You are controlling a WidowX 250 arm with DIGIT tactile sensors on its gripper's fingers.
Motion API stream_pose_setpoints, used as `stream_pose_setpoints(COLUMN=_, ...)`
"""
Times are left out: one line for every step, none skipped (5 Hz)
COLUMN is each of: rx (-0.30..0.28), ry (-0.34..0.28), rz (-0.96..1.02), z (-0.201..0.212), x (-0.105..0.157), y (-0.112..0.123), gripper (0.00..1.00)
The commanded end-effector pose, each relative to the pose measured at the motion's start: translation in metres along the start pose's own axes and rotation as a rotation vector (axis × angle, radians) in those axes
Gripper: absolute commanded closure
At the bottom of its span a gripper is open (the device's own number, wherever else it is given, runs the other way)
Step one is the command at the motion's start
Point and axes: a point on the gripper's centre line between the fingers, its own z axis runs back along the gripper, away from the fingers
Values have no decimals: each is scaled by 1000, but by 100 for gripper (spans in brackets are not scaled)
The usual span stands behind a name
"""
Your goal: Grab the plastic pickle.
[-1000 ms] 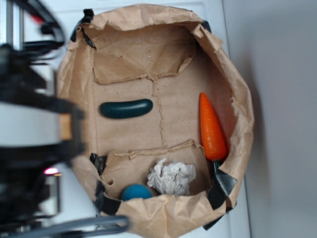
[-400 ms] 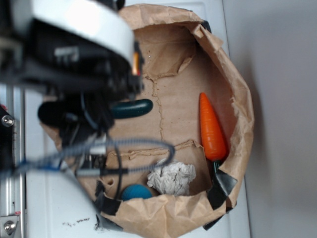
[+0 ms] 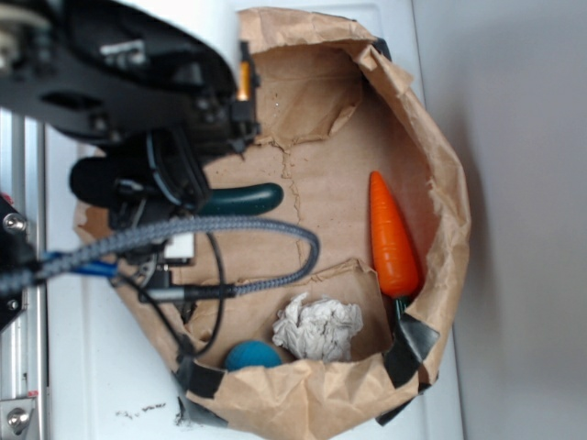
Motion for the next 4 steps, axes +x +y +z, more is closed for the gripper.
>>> stream_pose_setpoints(rx=7, ry=-35, rz=12, z=8, x=2, y=3, gripper=0)
stream_pose_setpoints(rx=7, ry=-35, rz=12, z=8, x=2, y=3, gripper=0)
stream_pose_setpoints(rx=43, ry=15, rz=-55, z=-18, x=5, y=-4, gripper=0)
stream_pose_setpoints(rx=79, ry=37, rz=-40, z=-38, x=16, y=-6, gripper=0)
